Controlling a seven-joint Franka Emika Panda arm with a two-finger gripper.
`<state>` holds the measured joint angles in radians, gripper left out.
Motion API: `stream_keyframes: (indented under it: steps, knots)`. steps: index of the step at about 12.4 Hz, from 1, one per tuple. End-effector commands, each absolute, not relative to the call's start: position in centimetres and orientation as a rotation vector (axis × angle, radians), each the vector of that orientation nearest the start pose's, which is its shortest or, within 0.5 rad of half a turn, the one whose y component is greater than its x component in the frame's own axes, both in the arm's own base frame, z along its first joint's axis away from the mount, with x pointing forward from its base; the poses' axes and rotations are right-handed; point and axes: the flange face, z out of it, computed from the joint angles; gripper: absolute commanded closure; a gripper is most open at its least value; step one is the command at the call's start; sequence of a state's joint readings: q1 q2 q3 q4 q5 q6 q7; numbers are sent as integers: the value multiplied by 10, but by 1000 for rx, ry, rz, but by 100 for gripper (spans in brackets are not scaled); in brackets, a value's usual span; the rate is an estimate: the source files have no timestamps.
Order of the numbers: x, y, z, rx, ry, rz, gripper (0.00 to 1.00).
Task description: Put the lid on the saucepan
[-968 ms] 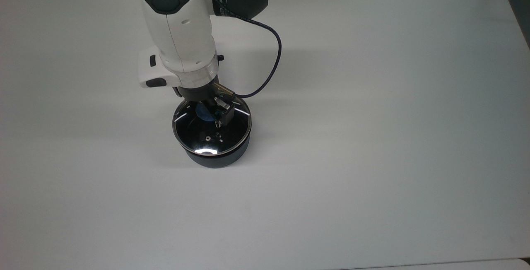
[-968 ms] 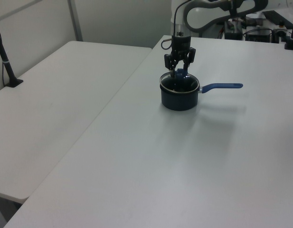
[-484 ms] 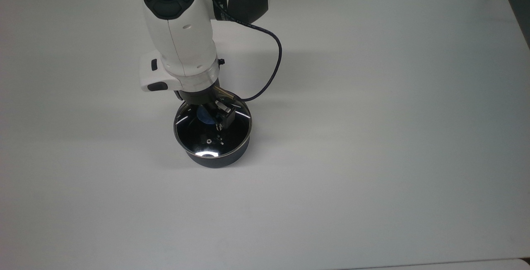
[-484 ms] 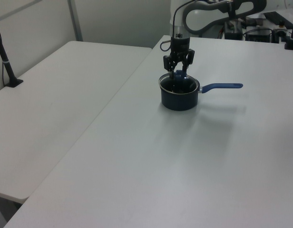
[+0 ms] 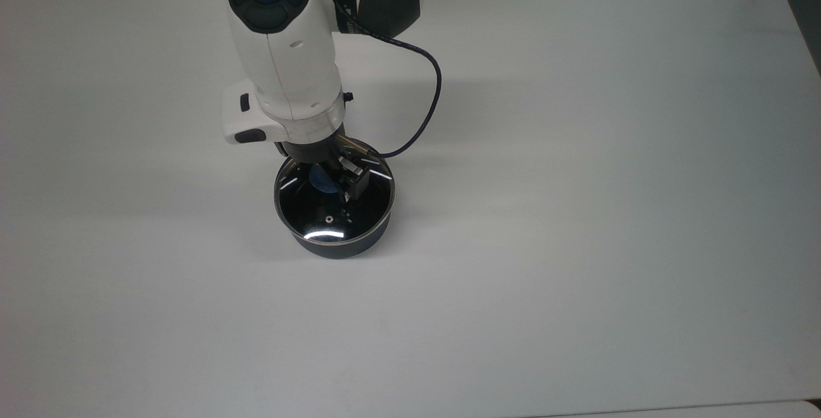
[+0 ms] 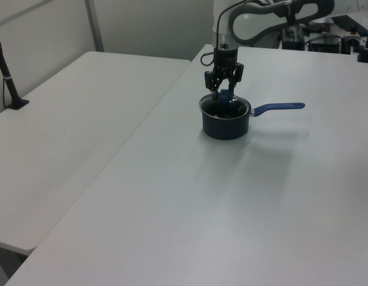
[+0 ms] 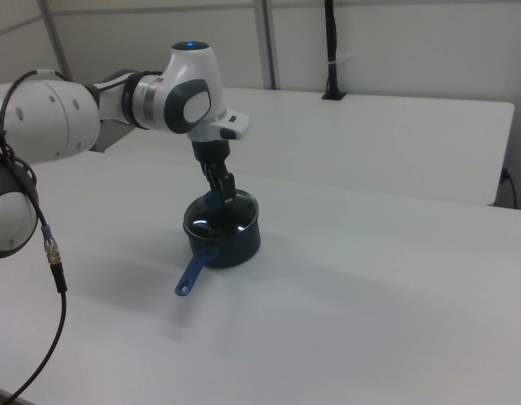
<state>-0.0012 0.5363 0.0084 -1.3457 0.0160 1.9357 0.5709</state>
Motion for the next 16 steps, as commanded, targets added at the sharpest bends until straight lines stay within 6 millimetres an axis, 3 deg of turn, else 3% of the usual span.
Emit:
stream_keyframes:
  steps: [1, 7, 11, 16]
  knots:
    - [715, 19, 408, -3013, 830, -45, 40]
    - [708, 37, 392, -3091, 724, 2, 36]
    - [700, 37, 388, -3127, 659, 102, 41]
    - [702, 34, 388, -3113, 711, 85, 38]
